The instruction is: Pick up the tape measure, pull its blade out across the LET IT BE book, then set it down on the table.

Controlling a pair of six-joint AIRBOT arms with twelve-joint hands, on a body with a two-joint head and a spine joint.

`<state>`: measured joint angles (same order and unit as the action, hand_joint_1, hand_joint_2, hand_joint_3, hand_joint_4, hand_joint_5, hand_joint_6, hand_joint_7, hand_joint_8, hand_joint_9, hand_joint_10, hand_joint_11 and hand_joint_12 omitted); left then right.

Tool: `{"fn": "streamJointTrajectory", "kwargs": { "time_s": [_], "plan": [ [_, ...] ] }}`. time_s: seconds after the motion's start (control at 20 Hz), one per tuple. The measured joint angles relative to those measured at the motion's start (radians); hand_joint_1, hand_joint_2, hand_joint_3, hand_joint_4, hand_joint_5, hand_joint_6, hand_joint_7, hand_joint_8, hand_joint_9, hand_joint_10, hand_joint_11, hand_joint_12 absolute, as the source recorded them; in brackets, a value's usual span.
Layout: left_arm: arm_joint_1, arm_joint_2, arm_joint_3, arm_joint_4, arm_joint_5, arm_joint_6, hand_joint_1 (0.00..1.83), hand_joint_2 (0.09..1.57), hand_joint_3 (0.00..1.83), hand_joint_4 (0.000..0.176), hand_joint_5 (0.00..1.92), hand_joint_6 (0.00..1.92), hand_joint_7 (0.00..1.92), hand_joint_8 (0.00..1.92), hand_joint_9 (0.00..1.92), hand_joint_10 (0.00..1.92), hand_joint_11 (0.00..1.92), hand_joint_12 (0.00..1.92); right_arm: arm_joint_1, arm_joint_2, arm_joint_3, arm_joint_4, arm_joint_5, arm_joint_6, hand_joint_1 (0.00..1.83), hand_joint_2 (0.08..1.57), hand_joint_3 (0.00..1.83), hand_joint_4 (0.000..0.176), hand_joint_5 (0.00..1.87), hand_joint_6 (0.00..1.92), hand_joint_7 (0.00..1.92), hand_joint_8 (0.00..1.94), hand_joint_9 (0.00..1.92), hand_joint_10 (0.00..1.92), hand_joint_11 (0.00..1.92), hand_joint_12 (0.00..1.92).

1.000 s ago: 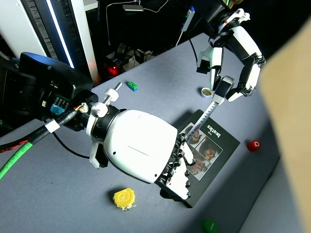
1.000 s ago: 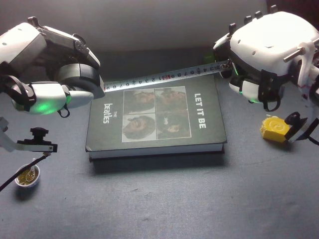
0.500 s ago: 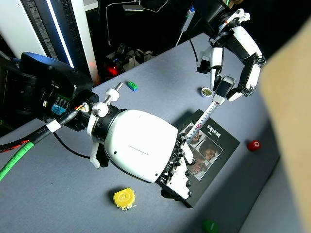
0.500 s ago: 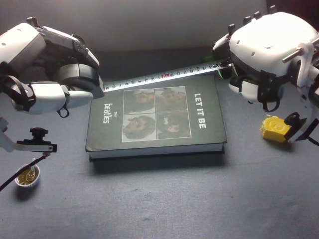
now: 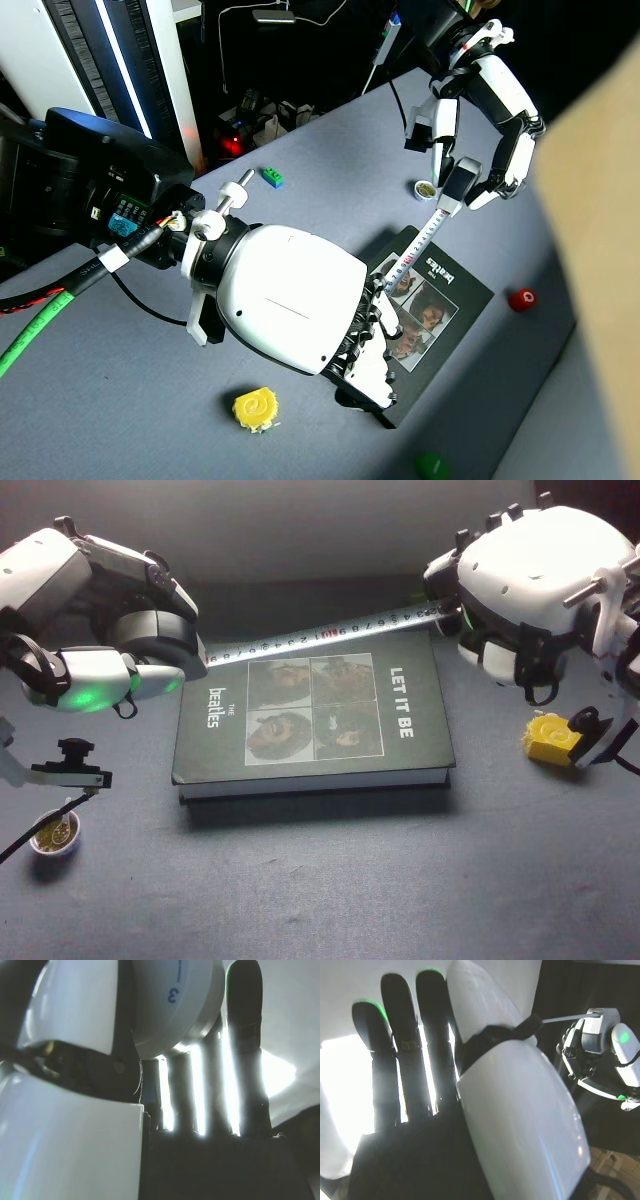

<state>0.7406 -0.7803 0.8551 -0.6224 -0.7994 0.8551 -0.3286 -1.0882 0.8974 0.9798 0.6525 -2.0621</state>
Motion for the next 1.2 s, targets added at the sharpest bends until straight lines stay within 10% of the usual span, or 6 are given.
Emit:
{"fn": "streamJointTrajectory", "kwargs": {
  "time_s": [0.25, 1.2],
  "plan": [
    [0.000, 0.000, 0.007, 0.022, 0.001, 0.003, 1.39, 1.07, 0.00, 0.000, 1.07, 0.65, 1.12, 0.82, 0.93, 1.19, 0.87, 1.03, -0.006, -0.005, 0.000, -0.001, 0.000, 0.000, 1.00, 1.18, 0.00, 0.000, 0.59, 0.07, 0.68, 0.07, 0.48, 0.36, 0.10, 1.29],
    [0.012, 0.011, 0.021, 0.070, 0.022, -0.026, 1.39, 1.07, 0.00, 0.000, 1.06, 0.67, 1.13, 0.80, 0.93, 1.19, 0.87, 1.08, 0.013, -0.002, -0.023, 0.027, 0.026, -0.022, 0.99, 1.16, 0.00, 0.000, 0.65, 0.03, 0.74, 0.03, 0.57, 0.29, 0.16, 1.30]
  ]
}}
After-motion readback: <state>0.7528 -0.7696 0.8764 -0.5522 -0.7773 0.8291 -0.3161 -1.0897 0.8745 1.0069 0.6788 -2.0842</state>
